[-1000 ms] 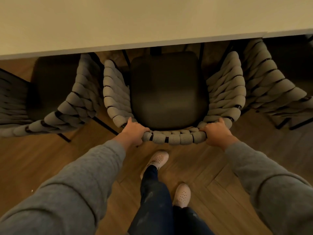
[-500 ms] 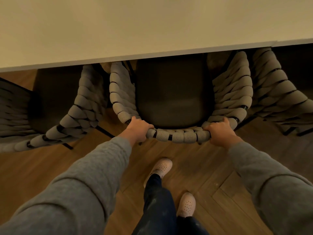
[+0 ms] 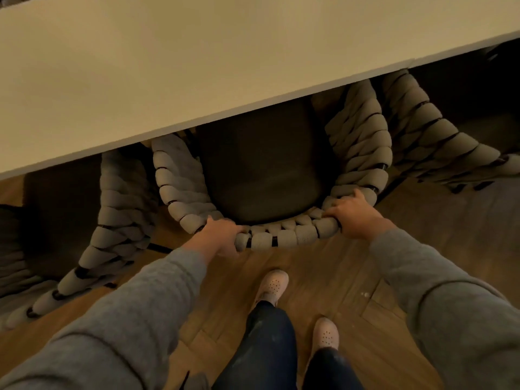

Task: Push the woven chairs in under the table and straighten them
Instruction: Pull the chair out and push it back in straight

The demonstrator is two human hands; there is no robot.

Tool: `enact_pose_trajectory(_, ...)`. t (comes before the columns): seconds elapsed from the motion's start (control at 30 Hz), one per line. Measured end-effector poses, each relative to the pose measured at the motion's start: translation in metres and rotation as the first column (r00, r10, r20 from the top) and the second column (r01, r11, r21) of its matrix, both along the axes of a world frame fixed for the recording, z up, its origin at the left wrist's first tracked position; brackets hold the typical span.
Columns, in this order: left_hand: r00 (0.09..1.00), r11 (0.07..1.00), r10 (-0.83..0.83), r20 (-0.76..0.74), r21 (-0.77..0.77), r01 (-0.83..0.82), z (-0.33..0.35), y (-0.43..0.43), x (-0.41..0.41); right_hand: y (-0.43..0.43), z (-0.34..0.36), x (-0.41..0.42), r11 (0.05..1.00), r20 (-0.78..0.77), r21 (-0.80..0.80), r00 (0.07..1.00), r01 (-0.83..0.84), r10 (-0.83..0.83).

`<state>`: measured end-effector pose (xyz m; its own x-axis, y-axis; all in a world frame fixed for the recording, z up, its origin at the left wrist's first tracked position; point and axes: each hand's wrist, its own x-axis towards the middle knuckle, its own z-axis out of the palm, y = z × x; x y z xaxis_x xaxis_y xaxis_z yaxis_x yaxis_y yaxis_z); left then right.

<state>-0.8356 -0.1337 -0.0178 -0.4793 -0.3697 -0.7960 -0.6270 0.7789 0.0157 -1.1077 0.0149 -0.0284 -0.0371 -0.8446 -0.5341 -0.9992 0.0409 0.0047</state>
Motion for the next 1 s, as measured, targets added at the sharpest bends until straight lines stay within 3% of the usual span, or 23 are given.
enact_pose_trajectory(0.1,0.968,0.931,0.243,0.059,0.265,-0.250,0.010,0.001,-0.028,0.008,-0.004,-0.004,0.999,0.125,-0.036,0.992,0.039,-0.034)
enact_pose_trajectory(0.17,0.925,0.863,0.375,-0.065,0.389,-0.323,0.019,0.010,-0.062,0.012,0.002,-0.011,0.994,0.183,-0.031,0.978,0.104,-0.097)
enact_pose_trajectory(0.23,0.878,0.857,0.421,-0.228,0.417,-0.303,0.027,0.023,-0.103,0.019,0.013,-0.030,0.985,0.202,-0.048,0.968,0.165,-0.152)
enact_pose_trajectory(0.3,0.863,0.897,0.363,-0.351,0.383,-0.221,0.039,0.042,-0.153,0.038,0.028,-0.068,0.963,0.210,-0.101,0.952,0.248,-0.223)
enact_pose_trajectory(0.47,0.839,0.969,0.236,-0.491,0.188,-0.162,0.047,0.082,-0.260,0.087,0.053,-0.174,0.903,0.164,-0.206,0.923,0.376,-0.347)
enact_pose_trajectory(0.53,0.835,0.964,0.264,-0.482,0.098,-0.249,0.042,0.097,-0.299,0.110,0.057,-0.216,0.895,0.129,-0.224,0.922,0.386,-0.365)
enact_pose_trajectory(0.6,0.814,0.901,0.397,-0.424,0.014,-0.433,0.037,0.113,-0.334,0.138,0.061,-0.261,0.897,0.106,-0.225,0.925,0.380,-0.365)
enact_pose_trajectory(0.67,0.821,0.867,0.389,-0.418,-0.134,-0.479,0.035,0.130,-0.360,0.165,0.065,-0.302,0.906,0.081,-0.219,0.932,0.363,-0.354)
enact_pose_trajectory(0.77,0.845,0.877,0.223,-0.486,-0.278,-0.391,0.037,0.165,-0.410,0.204,0.073,-0.363,0.922,0.046,-0.201,0.943,0.331,-0.329)
enact_pose_trajectory(0.87,0.819,0.898,0.116,-0.563,-0.293,-0.329,0.044,0.201,-0.479,0.239,0.084,-0.428,0.916,0.017,-0.209,0.938,0.341,-0.346)
enact_pose_trajectory(1.0,0.849,0.924,0.009,-0.529,-0.320,-0.209,0.053,0.239,-0.569,0.274,0.091,-0.504,0.902,0.014,-0.224,0.927,0.368,-0.375)
